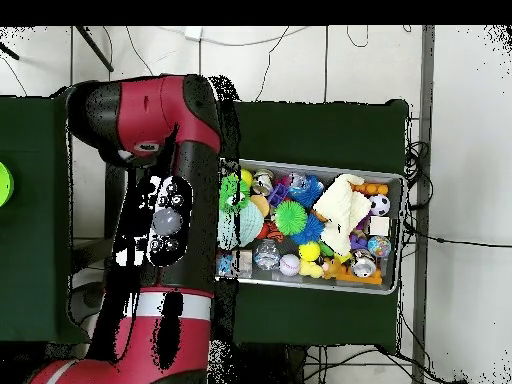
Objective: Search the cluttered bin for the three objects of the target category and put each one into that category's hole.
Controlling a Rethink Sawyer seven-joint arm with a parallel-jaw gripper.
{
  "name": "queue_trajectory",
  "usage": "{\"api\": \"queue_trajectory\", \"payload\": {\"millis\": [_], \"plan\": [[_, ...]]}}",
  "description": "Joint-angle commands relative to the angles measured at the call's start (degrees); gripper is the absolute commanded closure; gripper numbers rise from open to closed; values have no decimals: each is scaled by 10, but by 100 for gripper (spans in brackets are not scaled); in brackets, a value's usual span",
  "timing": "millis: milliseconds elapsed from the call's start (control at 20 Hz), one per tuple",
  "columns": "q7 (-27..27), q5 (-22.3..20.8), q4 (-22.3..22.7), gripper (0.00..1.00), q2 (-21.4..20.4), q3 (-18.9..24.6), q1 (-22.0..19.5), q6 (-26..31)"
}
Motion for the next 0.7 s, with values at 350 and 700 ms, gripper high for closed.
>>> {"api": "queue_trajectory", "payload": {"millis": [350, 700], "plan": [[11, -56, 91, 100, 29, 24, 7, -36], [18, -65, 79, 100, 35, 23, 10, -19]]}}
